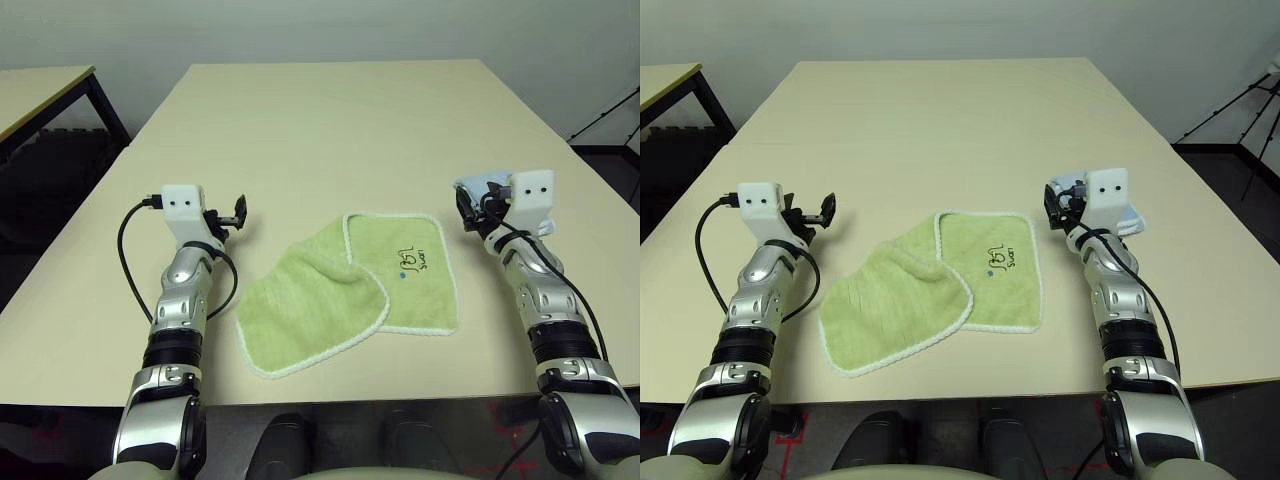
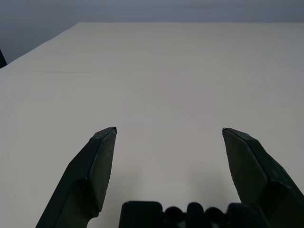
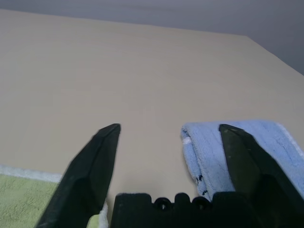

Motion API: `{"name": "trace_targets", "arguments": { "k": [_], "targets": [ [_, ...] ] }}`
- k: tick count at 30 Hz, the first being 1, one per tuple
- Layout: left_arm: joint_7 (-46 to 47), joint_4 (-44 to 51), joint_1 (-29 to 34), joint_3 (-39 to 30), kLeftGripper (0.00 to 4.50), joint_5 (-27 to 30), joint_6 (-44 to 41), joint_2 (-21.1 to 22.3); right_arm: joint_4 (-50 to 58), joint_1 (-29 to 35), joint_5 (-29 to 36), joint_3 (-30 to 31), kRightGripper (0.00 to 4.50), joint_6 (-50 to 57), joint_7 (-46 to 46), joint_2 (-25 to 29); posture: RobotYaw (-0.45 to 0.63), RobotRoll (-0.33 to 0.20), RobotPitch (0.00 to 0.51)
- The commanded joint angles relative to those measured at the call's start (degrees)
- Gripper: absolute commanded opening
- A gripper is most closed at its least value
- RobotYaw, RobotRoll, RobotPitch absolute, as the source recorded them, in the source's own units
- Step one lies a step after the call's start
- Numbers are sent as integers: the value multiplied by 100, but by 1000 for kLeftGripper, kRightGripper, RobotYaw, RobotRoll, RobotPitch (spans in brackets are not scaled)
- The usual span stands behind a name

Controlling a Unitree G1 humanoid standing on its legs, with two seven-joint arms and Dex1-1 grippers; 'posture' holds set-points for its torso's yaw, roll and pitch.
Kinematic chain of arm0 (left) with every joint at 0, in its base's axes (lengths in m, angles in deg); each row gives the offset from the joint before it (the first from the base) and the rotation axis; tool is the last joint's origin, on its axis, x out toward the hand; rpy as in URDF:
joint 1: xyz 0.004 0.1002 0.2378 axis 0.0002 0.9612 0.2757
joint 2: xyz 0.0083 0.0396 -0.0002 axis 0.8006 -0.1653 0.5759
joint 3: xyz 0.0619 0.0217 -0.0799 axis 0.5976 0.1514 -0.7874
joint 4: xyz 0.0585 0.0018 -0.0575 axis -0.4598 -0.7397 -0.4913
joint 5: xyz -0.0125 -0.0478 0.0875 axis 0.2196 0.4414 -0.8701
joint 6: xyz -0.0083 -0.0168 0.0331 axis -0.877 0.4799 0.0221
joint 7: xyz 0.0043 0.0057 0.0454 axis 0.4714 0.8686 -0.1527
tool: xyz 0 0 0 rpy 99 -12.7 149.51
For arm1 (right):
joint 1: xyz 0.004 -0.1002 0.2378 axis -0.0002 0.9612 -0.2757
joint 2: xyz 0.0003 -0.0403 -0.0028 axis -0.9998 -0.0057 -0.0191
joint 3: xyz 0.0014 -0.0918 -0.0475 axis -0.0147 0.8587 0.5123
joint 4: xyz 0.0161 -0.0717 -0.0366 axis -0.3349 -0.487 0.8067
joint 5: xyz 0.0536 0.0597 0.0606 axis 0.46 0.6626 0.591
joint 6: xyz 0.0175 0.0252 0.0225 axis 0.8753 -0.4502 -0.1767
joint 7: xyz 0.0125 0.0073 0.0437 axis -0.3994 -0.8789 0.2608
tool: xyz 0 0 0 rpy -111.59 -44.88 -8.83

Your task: Fold the towel and set it aside.

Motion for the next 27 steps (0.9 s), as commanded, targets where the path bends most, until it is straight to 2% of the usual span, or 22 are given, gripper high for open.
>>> {"name": "trace_targets", "arguments": {
  "k": [1, 27],
  "targets": [
    [22, -2, -50, 12, 4500, -24, -35, -7, 132, 54, -71, 27, 4461, -18, 15, -13, 74, 0, 0],
    [17, -17, -212, -17, 4500, 1, -77, 30, 232, 3, -95, 1, 4461, 52, -35, 11, 72, 0, 0]
  ]
}}
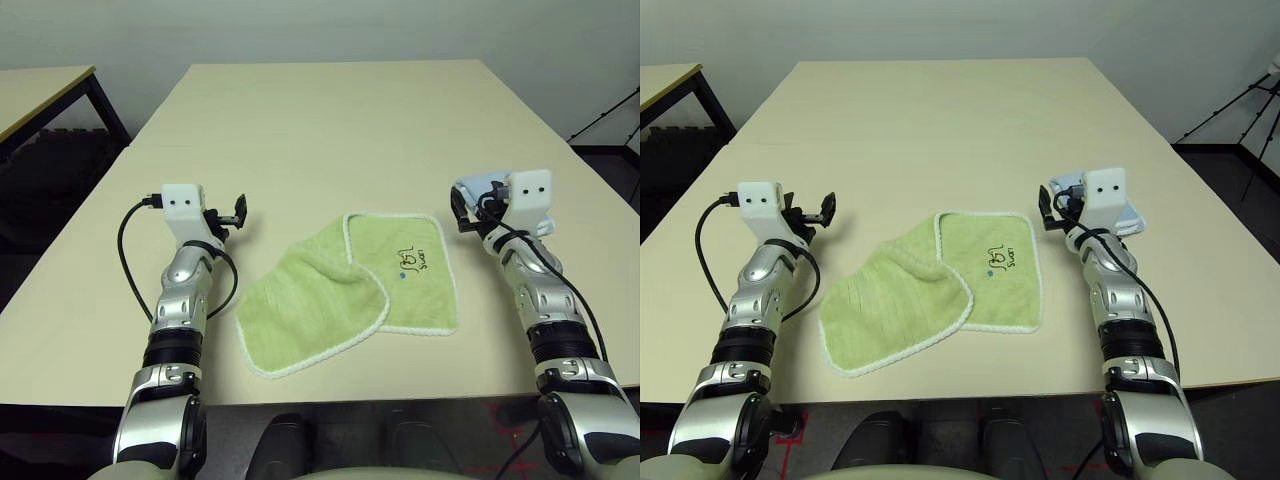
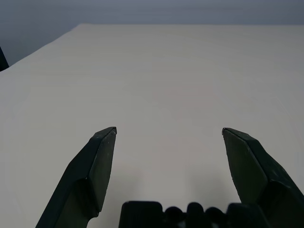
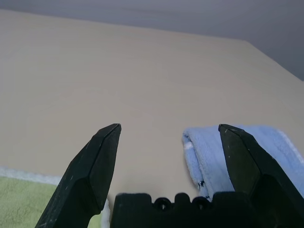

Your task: Fold the towel and set it aside.

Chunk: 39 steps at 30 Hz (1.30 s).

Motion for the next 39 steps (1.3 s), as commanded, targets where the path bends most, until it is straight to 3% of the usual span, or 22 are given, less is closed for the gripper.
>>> {"name": "trace_targets", "arguments": {
  "k": [1, 14, 23, 39],
  "targets": [
    [9, -15, -104, -19, 4500, 6, -62, 31, 95, 6, -11, -5, 4461, 50, -48, 54, 72, 0, 0],
    [-1672, 244, -297, -190, 4500, 801, -569, 825, 62, -18, -22, 7, 4461, 70, -128, 126, 82, 0, 0],
    [-3769, 1127, 8, 407, 4500, 1137, -1296, 1537, 41, -60, -32, 24, 4461, 94, -200, 141, 102, 0, 0],
    [-5471, 2682, 654, 832, 4500, 1747, -2184, 1971, 53, -87, -33, 26, 4461, 138, -294, 208, 105, 0, 0]
  ]
}}
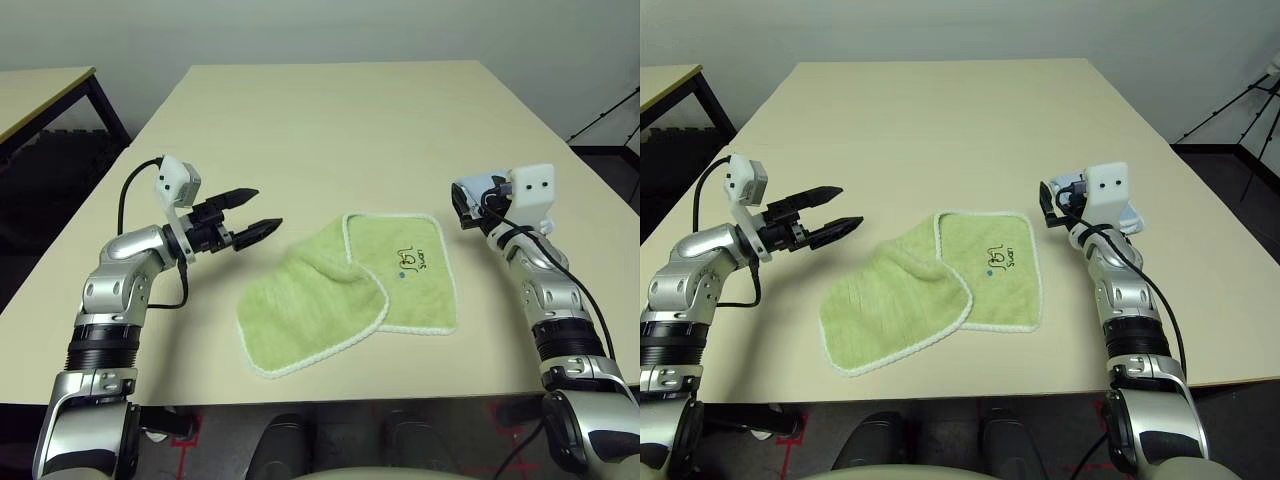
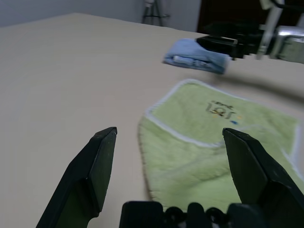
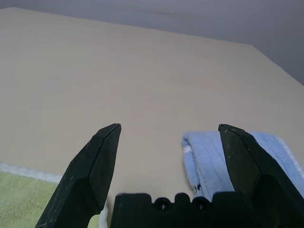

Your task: Fold the towel and set it aside.

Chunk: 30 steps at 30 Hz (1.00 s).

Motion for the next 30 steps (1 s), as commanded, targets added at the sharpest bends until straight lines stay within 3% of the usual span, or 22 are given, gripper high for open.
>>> {"name": "trace_targets", "arguments": {
  "k": [1, 7, 17, 23, 30],
  "targets": [
    [-124, 426, 182, 135, 4500, 60, -63, 47, 26, -44, -27, 11, 4461, 35, -45, 62, 109, 0, 0],
    [-424, 737, 539, 371, 4500, -147, 247, 184, 64, -49, -29, 36, 4461, 57, -85, 57, 113, 0, 0],
    [-567, 425, 488, 505, 4500, -385, 782, 279, 294, 32, 10, 57, 4461, 231, -236, 79, 113, 0, 1],
    [-511, 319, 393, 514, 4500, -398, 865, 259, 1236, 171, 479, -90, 4461, 1511, -546, 266, 110, 0, 8],
    [-458, 277, 333, 588, 4500, -430, 830, 193, 2646, 198, 1602, -104, 4461, 3851, -1436, 979, 97, 0, 13]
  ]
}}
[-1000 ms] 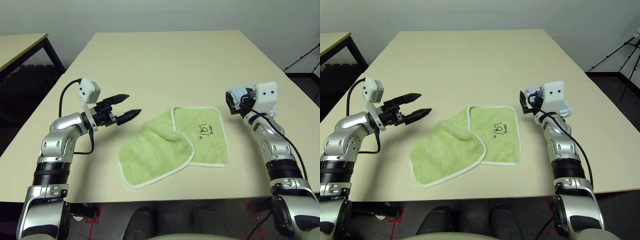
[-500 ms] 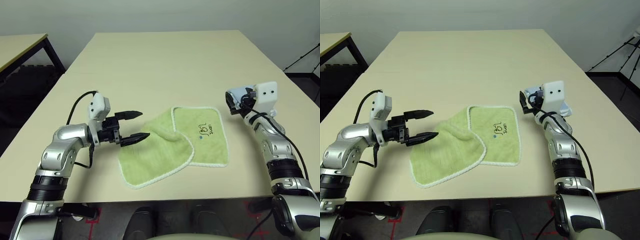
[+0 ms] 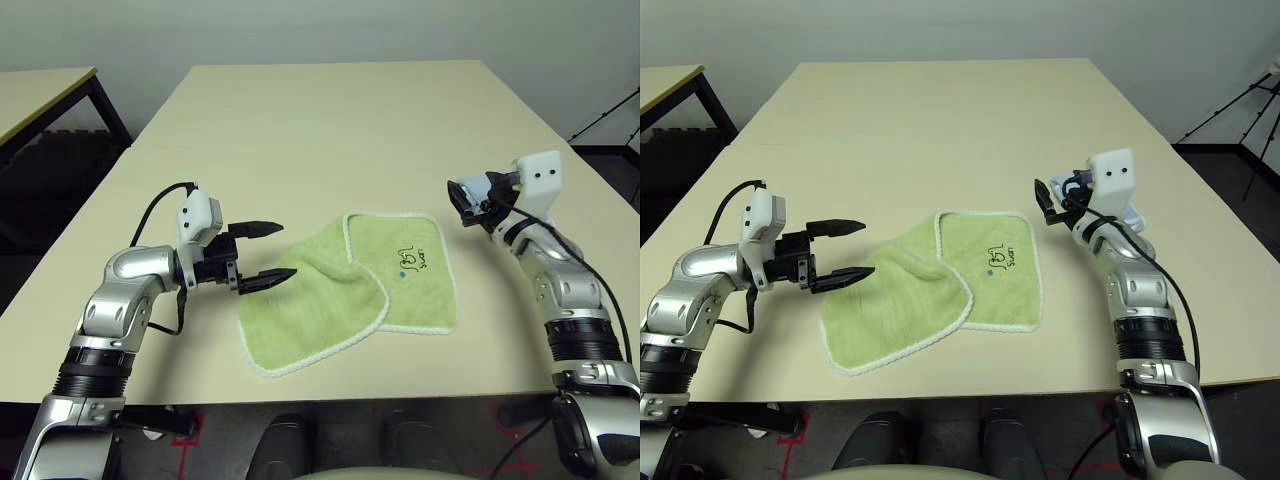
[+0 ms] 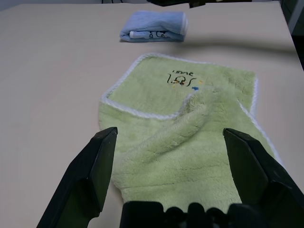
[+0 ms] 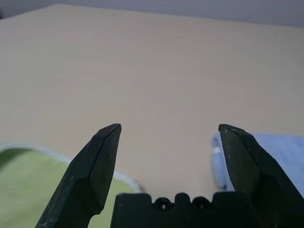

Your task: Fold the towel and set it aside.

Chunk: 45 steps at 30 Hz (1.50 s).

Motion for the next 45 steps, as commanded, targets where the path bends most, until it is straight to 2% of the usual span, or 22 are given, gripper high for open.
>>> {"name": "trace_targets", "arguments": {
  "k": [1, 6, 11, 16, 29, 36, 45],
  "targets": [
    [26, -40, -74, 105, 4500, -98, 24, -30, 585, 23, 586, -37, 4461, 1207, -462, 379, 97, 0, 13],
    [23, -119, -128, 128, 4500, -125, 41, -36, 768, -135, 848, 293, 4461, 2427, -924, 960, 89, 0, 15],
    [42, -201, -175, 127, 4500, -149, 63, -37, -22, -629, 449, 707, 4461, 2734, -905, 1077, 92, 0, 16],
    [81, -198, -162, 137, 4500, -150, 73, -40, -1005, -1108, -31, 1071, 4461, 2652, -744, 867, 96, 0, 15],
    [118, -189, -159, 157, 4500, -194, 90, -32, -3387, -2394, -709, 1358, 4461, 1975, -935, 116, 100, 0, 15],
    [120, -146, -118, 150, 4500, -198, 67, 1, -4612, -3036, -1116, 1515, 4461, 1622, -1233, -55, 115, 0, 21],
    [155, -85, -46, 128, 4500, -200, 59, 36, -5520, -3485, -1532, 1596, 4461, 1388, -1466, -164, 125, 0, 16]
  ]
}}
